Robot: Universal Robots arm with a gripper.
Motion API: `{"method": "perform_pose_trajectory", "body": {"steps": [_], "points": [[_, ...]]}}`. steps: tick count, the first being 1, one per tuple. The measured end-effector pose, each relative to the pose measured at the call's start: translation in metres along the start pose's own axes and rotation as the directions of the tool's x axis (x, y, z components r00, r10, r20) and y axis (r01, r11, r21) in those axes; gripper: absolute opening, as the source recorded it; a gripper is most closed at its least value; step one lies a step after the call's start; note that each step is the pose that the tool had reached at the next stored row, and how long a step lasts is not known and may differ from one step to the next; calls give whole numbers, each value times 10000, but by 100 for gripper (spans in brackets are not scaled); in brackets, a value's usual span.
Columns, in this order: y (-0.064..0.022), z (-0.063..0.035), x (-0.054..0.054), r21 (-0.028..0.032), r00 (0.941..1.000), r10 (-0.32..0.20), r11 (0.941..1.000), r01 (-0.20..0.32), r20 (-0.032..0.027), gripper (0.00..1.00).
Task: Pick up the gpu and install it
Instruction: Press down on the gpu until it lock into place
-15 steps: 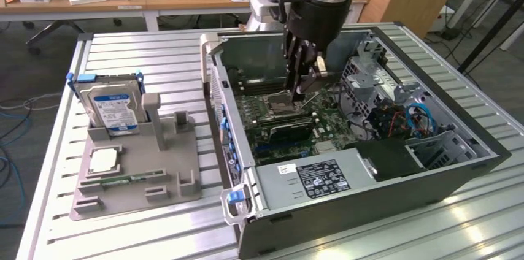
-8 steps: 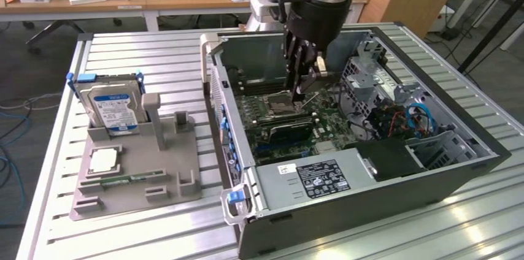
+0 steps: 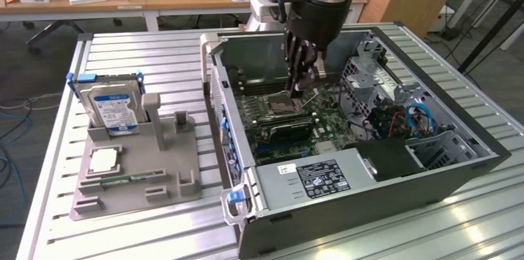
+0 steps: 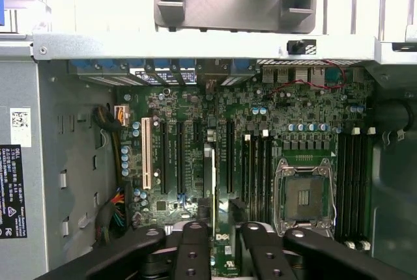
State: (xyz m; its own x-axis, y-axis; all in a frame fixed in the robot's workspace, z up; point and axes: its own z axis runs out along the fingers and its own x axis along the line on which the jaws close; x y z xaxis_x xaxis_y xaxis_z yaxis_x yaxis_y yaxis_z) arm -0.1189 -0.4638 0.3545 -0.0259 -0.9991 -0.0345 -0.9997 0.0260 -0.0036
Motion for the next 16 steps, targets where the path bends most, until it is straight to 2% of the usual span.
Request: {"method": "perform_pose_trajectory", "body": {"steps": [2,4,6,12,16], "points": [[0,0,0,0,10000,0,10000,0,0,25],[0,0,0,0,10000,0,10000,0,0,14],[0,0,0,0,10000,1,10000,-1,0,10],[0,3,0,0,10000,2,10000,-2,-1,10],[0,68,2,-1,10000,5,10000,-5,0,10]]}}
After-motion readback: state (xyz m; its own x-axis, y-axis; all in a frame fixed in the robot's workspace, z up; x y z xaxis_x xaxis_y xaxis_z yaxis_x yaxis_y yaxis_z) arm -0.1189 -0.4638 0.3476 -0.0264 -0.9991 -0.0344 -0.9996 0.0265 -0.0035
